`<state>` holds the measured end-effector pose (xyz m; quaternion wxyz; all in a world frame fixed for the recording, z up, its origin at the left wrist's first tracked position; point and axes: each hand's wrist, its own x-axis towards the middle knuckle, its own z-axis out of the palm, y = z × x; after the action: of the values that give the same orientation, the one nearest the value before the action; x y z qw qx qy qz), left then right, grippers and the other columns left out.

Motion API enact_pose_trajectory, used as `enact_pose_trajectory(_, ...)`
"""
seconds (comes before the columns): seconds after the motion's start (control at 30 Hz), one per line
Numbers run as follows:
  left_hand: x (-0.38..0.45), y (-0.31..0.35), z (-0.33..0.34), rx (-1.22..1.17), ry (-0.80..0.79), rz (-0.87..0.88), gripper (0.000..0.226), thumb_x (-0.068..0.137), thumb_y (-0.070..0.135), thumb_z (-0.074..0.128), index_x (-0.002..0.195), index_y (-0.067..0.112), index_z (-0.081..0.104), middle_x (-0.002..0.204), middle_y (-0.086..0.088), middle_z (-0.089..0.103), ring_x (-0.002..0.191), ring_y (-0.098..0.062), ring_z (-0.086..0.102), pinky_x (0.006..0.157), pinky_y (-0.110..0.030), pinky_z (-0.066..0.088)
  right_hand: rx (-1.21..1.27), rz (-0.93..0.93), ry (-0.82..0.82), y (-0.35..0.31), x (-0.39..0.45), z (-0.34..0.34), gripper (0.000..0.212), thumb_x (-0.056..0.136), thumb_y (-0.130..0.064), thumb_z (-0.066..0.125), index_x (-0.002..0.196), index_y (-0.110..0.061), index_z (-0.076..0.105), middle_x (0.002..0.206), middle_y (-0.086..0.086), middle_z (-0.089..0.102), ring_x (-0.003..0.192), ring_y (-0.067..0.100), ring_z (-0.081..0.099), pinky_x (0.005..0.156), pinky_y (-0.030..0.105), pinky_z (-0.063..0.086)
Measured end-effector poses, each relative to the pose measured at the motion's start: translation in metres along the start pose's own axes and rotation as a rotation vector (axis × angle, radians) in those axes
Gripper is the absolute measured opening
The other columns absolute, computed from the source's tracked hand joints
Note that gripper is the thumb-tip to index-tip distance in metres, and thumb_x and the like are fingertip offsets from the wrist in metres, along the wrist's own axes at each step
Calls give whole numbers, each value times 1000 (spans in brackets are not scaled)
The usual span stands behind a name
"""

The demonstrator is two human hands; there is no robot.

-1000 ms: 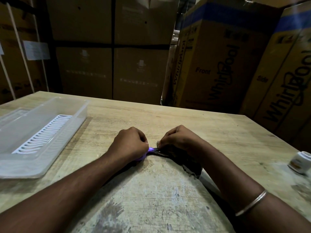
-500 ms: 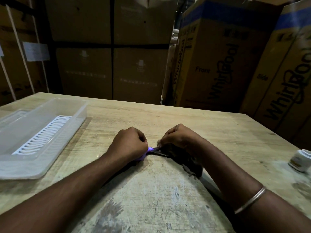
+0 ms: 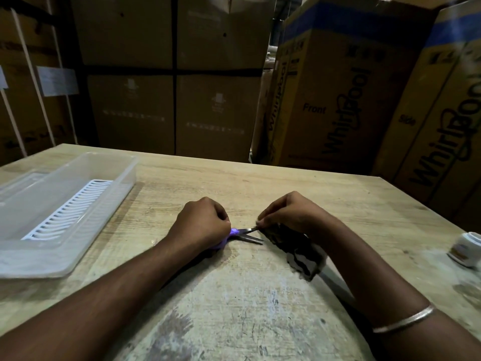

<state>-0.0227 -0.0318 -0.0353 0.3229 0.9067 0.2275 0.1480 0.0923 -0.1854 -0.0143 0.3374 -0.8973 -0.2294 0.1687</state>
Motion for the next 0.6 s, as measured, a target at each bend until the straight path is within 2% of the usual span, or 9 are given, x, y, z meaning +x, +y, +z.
enact_pose_trajectory(0.1,1,0,0,8,2,0,20,83,11,62,76,18,79,58,11,62,51,-2,53,42,-16,34,42,-128,4,8,-10,-12,10,84,-14,74,92,-17,78,88,-2,76,83,7,67,65,19,49)
enact_pose_trajectory(0.17,2,-1,1,-2,4,-1,19,83,12,63,76,19,79,56,12,60,52,-1,53,42,-14,35,20,-260,13,9,-13,-13,9,85,-15,73,90,-20,78,87,-6,76,83,6,69,70,19,53)
enact_pose_trajectory(0.33,2,-1,2,-8,10,14,18,85,14,63,81,19,80,59,12,57,58,-1,53,46,-16,37,-290,-528,-47,7,-10,7,12,83,-18,74,91,-25,78,90,-9,76,83,3,68,78,29,57)
enact_pose_trajectory(0.47,2,-2,3,-5,16,26,17,85,14,64,82,19,80,59,11,57,58,-1,52,47,-16,39,-346,-616,-38,9,-9,11,17,83,-9,72,96,-19,78,96,-8,74,86,3,67,80,25,57)
enact_pose_trajectory(0.6,1,-1,3,3,29,33,16,85,16,64,82,19,79,59,12,55,58,-2,51,48,-15,39,-468,-618,-64,3,-9,9,23,81,-9,73,97,-25,78,99,-11,74,88,3,67,79,23,57)
